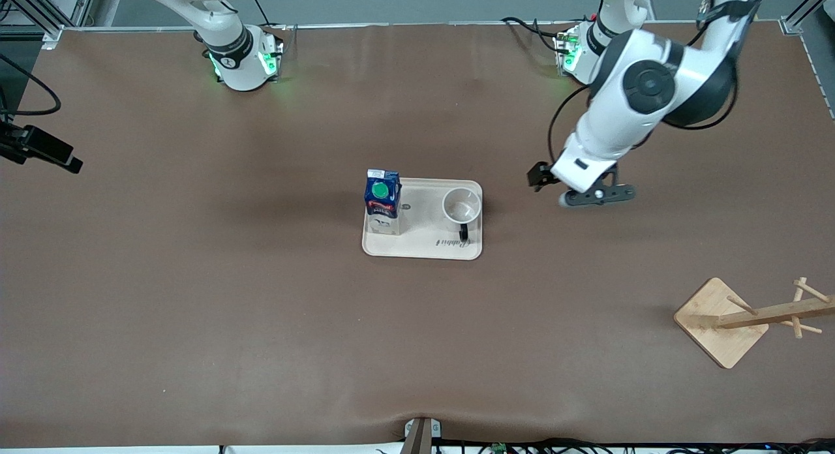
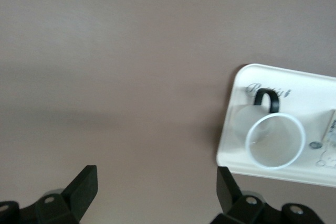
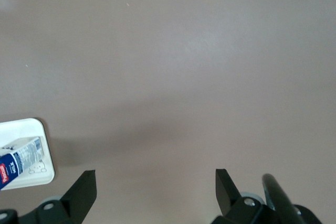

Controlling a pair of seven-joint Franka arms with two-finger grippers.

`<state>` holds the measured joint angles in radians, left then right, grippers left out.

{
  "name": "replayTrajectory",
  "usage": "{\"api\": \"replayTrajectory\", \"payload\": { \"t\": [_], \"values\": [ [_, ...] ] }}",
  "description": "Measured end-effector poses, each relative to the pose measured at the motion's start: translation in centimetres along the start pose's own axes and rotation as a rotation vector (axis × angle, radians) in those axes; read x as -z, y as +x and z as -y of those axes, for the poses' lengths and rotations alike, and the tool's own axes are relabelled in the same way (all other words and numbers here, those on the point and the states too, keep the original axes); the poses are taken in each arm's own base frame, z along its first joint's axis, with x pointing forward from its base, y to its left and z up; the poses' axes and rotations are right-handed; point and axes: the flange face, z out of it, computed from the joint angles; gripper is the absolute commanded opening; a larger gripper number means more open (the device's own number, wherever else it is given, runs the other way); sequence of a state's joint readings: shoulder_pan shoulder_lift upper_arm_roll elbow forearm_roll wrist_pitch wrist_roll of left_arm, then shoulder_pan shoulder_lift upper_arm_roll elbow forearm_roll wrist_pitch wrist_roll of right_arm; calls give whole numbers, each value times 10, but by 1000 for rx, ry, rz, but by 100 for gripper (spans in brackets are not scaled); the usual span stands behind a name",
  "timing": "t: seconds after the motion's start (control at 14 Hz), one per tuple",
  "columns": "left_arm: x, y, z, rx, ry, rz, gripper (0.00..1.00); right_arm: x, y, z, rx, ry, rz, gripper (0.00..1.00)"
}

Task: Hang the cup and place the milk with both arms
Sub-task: 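Move the left gripper toward the white mug on the tray, then grasp the white mug rim with the left gripper while the right gripper approaches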

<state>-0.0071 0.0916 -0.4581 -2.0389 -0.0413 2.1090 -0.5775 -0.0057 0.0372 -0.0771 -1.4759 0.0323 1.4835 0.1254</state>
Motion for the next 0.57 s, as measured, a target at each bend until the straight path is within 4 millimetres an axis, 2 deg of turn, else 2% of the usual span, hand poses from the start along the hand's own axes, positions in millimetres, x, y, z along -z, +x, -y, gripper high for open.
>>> {"api": "replayTrajectory", "payload": {
  "t": [0.14, 0.29, 0.57],
  "values": [
    [-23, -3, -19, 39, -22, 8, 96, -3, -1, -2, -2, -3, 22, 100],
    [-49, -10, -43, 88, -47, 16, 85, -6, -1, 3, 6, -4, 27, 100],
    [-99, -23, -77, 143, -86, 43, 78, -11, 2, 12, 20, -6, 34, 100]
  ]
}}
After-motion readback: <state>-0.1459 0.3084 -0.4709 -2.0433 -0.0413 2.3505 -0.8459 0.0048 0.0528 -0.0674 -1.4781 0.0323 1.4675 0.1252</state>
